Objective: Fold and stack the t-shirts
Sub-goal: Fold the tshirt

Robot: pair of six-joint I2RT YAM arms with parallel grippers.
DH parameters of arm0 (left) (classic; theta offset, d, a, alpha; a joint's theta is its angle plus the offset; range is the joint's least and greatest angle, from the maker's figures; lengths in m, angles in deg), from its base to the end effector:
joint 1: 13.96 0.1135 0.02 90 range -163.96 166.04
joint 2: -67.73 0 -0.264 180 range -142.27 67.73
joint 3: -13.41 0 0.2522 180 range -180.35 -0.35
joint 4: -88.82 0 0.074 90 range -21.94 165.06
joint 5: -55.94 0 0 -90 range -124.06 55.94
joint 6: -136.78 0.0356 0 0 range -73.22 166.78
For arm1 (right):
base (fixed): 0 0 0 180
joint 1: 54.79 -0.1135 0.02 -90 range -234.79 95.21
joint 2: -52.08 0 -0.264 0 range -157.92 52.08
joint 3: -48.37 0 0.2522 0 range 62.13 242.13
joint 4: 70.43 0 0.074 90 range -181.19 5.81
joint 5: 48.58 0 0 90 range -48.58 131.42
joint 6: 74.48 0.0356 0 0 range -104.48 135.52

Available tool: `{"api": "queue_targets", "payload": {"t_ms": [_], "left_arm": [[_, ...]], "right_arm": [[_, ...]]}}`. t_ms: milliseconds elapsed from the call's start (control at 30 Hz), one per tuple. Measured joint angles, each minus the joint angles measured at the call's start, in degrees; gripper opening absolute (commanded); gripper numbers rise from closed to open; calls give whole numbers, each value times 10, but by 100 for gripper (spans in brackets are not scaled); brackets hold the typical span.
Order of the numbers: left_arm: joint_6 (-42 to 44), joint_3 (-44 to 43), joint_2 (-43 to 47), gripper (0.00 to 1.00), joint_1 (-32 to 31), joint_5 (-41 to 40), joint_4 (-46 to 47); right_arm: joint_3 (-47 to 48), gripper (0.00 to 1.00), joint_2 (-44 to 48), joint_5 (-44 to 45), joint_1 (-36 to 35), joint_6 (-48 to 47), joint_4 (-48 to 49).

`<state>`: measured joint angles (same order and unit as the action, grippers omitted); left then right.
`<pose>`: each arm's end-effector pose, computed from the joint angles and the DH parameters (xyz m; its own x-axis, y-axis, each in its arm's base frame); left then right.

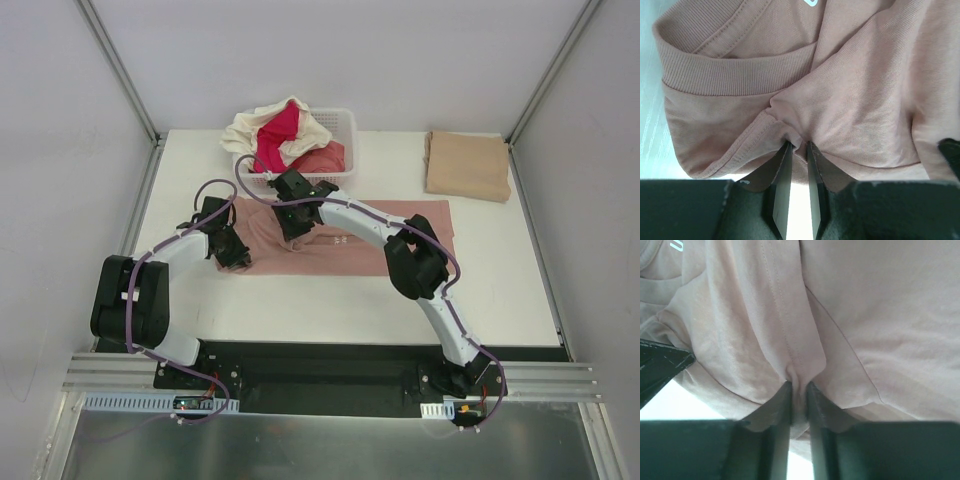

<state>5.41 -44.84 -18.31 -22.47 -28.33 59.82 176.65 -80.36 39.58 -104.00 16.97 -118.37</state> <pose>0.2811 -0.0457 0.1677 -0.7540 -0.5521 -0.3558 -0.3958 0.8142 -0.4247 0.3369 0.3922 0.2036 -0.5348 -0.5811 -0.6134 -0.7563 0.6529 0.0409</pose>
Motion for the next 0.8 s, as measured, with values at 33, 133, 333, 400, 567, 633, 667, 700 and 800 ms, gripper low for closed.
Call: {"api": "queue_targets", "payload": {"t_ms": [33,133,333,400,567,633,667,700,800], "left_arm": [[0,0,0,17,0,0,0],[0,0,0,16,0,0,0],[0,0,0,14,0,0,0],[0,0,0,13,0,0,0],[0,0,-1,13,0,1,0],[0,0,-3,12,0,2,0],[0,0,-5,12,0,2,0],[0,0,-7,12,1,3,0],[1,0,-10,12,4,7,0]], "right_arm": [[0,15,1,0,0,-2,0],[0,13,2,0,0,-2,0],[13,15,3,35,0,-58,-9],[24,17,3,63,0,-88,-9],[32,43,3,135,0,-192,5],[32,68,3,154,0,-224,7],[32,73,3,166,0,-243,11],[32,78,3,176,0,-260,15],[32,81,0,214,0,-289,20]]}}
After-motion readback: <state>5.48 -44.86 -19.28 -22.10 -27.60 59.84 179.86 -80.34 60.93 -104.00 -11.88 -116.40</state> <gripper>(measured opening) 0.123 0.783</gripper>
